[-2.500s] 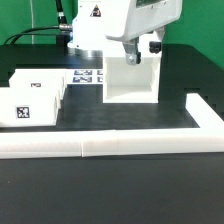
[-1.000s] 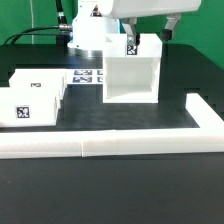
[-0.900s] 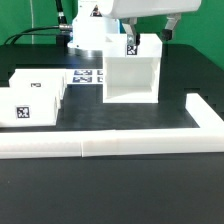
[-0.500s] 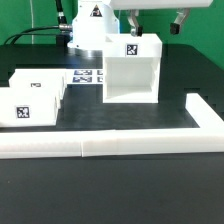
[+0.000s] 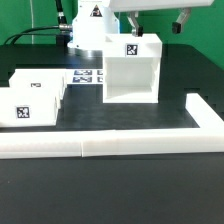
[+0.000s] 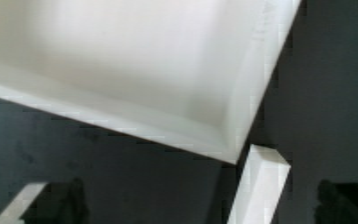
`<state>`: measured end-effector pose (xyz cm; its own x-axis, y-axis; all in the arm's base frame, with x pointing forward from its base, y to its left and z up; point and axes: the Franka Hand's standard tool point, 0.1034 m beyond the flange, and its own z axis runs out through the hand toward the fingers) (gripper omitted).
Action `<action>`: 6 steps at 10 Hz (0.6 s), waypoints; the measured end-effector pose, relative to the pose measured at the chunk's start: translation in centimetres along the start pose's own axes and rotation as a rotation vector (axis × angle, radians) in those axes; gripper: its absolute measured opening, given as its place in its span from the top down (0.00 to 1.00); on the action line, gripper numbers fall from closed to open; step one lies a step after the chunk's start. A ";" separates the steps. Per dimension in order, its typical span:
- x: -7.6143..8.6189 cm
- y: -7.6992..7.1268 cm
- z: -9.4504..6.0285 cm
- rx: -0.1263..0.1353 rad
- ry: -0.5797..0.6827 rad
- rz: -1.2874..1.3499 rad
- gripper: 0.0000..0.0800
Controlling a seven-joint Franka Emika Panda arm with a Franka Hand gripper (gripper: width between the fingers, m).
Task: Assemble drawer
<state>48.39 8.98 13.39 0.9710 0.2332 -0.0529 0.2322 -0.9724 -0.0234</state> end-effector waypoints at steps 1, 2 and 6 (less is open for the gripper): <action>-0.3 0.6 -0.3 0.037 0.001 0.099 0.19; -1.3 0.6 -0.4 0.035 0.000 0.173 0.19; -4.9 -1.6 0.9 0.034 -0.004 0.281 0.19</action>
Offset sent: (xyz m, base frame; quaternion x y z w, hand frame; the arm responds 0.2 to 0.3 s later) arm -0.0411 0.0114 0.0026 0.0180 -0.0150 0.1248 0.9919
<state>43.21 9.39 12.78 0.9968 -0.0454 -0.0659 -0.0481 -0.9980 -0.0410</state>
